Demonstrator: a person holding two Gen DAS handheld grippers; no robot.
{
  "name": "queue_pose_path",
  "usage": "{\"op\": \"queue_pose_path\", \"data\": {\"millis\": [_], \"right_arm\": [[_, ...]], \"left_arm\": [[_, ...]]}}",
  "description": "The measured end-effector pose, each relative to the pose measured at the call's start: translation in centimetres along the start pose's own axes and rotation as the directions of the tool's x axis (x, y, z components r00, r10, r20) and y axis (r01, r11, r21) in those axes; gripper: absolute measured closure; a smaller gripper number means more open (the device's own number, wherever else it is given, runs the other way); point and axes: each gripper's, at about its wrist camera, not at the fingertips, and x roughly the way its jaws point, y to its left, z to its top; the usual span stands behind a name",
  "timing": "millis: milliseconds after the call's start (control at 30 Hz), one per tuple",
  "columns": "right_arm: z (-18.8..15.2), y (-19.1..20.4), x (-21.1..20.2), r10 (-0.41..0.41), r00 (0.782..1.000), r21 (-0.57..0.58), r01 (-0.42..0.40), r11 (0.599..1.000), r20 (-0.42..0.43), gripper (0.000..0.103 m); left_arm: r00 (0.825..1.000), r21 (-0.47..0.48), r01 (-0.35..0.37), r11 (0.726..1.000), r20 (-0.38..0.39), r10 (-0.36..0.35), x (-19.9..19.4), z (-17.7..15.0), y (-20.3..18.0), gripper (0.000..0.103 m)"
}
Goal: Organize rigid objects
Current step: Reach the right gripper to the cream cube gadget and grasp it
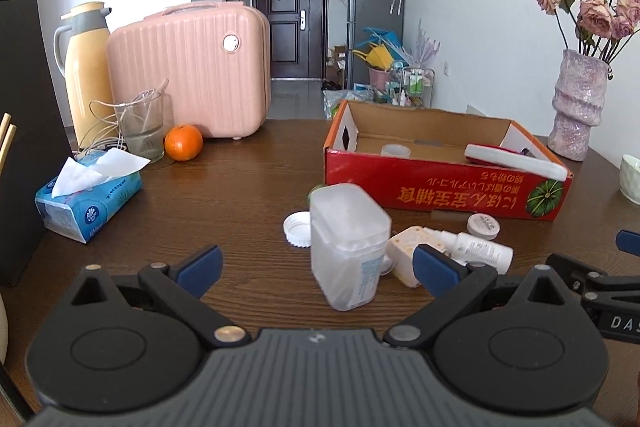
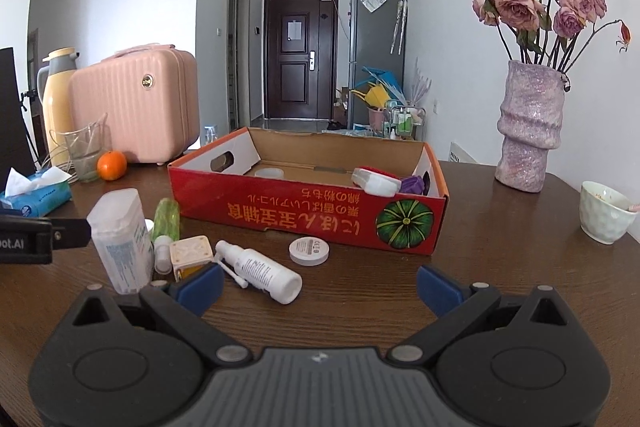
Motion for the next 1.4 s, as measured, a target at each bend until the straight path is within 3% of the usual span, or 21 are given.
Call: {"op": "queue_pose_path", "data": {"millis": [233,500,700,1233,1400], "right_arm": [[-0.4,1.3,0.7,0.023,1.0,-0.012,-0.023,1.0,0.003,0.0],[-0.3,4.1,2.2,0.085,0.996,-0.107,-0.085,0.991,-0.003,0.002],[0.6,5.8,4.6,0.145,0.989,-0.152,-0.148,0.977,-0.031,0.01],[1.3,9.0,10.4,0.205,0.967,-0.211,-0.234,0.949,-0.152,0.059],[1.0,9.3,10.9,0.205,0.965,-0.213,-0.237,0.948,-0.164,0.064]], "left_arm": [[0.999,-0.015,0.033,0.999,-0.011,-0.033,0.3,-0.2,1.4,0.0],[0.998,-0.034,0.051,0.998,-0.024,-0.052,0.9,-0.4,2.2,0.0],[0.998,-0.042,0.062,0.997,-0.022,-0.063,1.0,-0.3,2.7,0.0],[0.998,-0.102,0.056,0.993,-0.022,-0.058,1.0,-0.2,4.4,0.0],[0.998,-0.105,0.054,0.993,-0.026,-0.057,1.1,-0.2,4.4,0.0]]}}
